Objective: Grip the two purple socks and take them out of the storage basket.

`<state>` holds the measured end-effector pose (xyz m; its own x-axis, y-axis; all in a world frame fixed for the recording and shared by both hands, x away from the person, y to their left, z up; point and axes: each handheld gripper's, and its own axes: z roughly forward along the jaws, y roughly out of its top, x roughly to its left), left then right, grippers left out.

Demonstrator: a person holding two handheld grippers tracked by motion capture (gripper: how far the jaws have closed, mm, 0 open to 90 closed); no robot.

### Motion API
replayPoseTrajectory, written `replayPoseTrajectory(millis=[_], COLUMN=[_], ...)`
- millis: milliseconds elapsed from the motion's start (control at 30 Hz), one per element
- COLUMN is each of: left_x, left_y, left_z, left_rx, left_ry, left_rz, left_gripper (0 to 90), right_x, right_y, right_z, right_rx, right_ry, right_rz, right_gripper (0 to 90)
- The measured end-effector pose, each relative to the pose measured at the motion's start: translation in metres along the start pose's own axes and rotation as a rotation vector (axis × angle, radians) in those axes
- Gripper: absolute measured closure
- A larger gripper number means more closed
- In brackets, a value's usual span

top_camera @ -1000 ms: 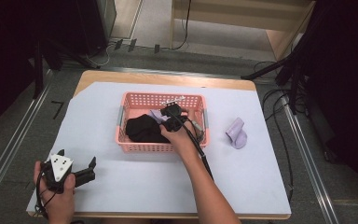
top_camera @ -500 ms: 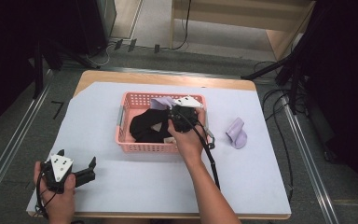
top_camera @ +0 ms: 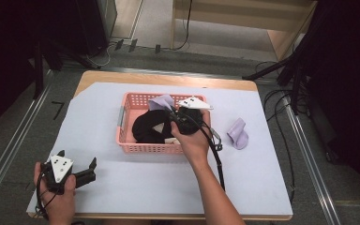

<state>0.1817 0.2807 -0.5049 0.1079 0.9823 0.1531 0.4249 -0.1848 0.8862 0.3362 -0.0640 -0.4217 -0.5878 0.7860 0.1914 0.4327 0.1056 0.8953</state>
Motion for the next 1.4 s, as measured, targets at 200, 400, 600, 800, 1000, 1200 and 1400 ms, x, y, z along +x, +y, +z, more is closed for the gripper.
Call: replayPoseTrajectory(millis=[200,400,600,800,1000,1200,1400], left_x=[0.000,-0.001,-0.001,-0.001,-0.001,-0.001,-0.001], left_y=[0.000,0.000,0.000,0.000,0.000,0.000,0.000], left_z=[0.000,0.000,0.000,0.000,0.000,0.000,0.000], left_rx=[-0.001,-0.004,-0.001,-0.007,-0.006,-0.007,-0.005], left_ry=[0.001,0.003,0.004,0.005,0.005,0.005,0.007], left_rz=[-0.001,0.004,0.002,0.002,0.000,0.006,0.011], left_gripper=[0.1,0.1,0.1,0.1,0.1,0.1,0.1], right_x=[-0.007,-0.012,-0.016,-0.022,-0.030,-0.045,-0.068], right_y=[-0.009,-0.017,-0.014,-0.008,0.000,0.007,0.006], right_z=[-0.002,-0.008,-0.017,-0.027,-0.043,-0.066,-0.092], right_rx=[0.047,0.040,-0.075,-0.180,-0.270,-0.336,-0.378], right_ry=[-0.030,-0.086,-0.127,-0.124,-0.138,-0.179,-0.237], right_rz=[0.011,-0.018,-0.065,-0.085,-0.103,-0.083,-0.058], right_gripper=[80.9,85.1,85.9,85.9,85.9,85.9,85.8])
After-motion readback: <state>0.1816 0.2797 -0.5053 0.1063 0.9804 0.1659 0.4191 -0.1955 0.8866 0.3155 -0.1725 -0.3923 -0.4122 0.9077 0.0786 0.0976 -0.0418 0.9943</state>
